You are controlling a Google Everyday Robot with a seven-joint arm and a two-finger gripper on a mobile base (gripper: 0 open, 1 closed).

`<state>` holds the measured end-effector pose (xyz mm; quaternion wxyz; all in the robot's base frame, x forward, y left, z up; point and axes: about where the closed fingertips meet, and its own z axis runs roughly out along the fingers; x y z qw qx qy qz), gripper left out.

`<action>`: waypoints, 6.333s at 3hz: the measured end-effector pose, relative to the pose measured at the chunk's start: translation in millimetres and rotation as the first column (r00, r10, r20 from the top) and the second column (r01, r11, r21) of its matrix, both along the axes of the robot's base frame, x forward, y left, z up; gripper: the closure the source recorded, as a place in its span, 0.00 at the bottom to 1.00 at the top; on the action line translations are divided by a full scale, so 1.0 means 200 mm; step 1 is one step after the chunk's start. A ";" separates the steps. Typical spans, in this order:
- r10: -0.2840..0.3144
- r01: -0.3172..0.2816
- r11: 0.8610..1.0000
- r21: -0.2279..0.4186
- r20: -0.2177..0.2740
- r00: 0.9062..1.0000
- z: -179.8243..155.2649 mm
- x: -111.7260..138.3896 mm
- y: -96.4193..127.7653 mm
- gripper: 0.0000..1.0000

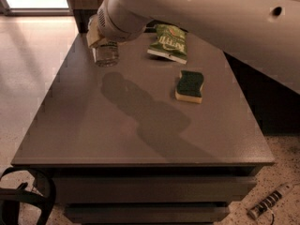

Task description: Place 7up can upright

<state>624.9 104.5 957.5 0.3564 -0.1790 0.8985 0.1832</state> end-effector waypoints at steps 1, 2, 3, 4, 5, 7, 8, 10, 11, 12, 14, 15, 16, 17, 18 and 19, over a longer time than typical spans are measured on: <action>0.082 -0.081 0.997 -0.016 0.071 0.994 -0.02 -0.02 0.04 1.00; 0.127 -0.122 0.992 -0.042 0.153 0.980 -0.03 -0.04 0.07 1.00; 0.127 -0.122 0.992 -0.042 0.153 0.980 -0.03 -0.04 0.07 1.00; 0.138 -0.143 0.990 0.009 0.217 0.966 -0.07 -0.03 0.10 1.00; 0.178 -0.193 0.980 0.038 0.245 0.953 -0.33 -0.06 0.11 1.00; 0.155 -0.262 0.947 0.186 0.450 0.879 -0.33 0.01 0.29 1.00; 0.048 -0.259 0.923 0.285 0.582 0.811 -0.22 0.08 0.25 1.00; -0.011 -0.232 0.921 0.314 0.615 0.789 -0.19 0.08 0.15 1.00; 0.016 -0.234 0.933 0.275 0.616 0.788 -0.20 0.08 0.16 1.00; 0.036 -0.231 0.942 0.245 0.610 0.792 -0.22 0.05 0.15 1.00; 0.044 -0.198 0.959 0.202 0.585 0.810 -0.32 -0.02 0.13 1.00; 0.032 -0.174 0.966 0.189 0.581 0.813 -0.39 -0.03 0.14 1.00; 0.009 -0.141 0.973 0.181 0.584 0.812 -0.48 -0.02 0.18 1.00; -0.005 -0.114 0.980 0.165 0.589 0.808 -0.56 0.00 0.25 1.00; -0.008 -0.111 0.980 0.165 0.593 0.805 -0.55 0.00 0.26 0.75; -0.008 -0.113 0.980 0.165 0.595 0.803 -0.54 0.00 0.27 0.50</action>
Offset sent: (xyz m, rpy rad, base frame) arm -0.0121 0.0138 -0.0091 -0.0679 -0.2499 0.1626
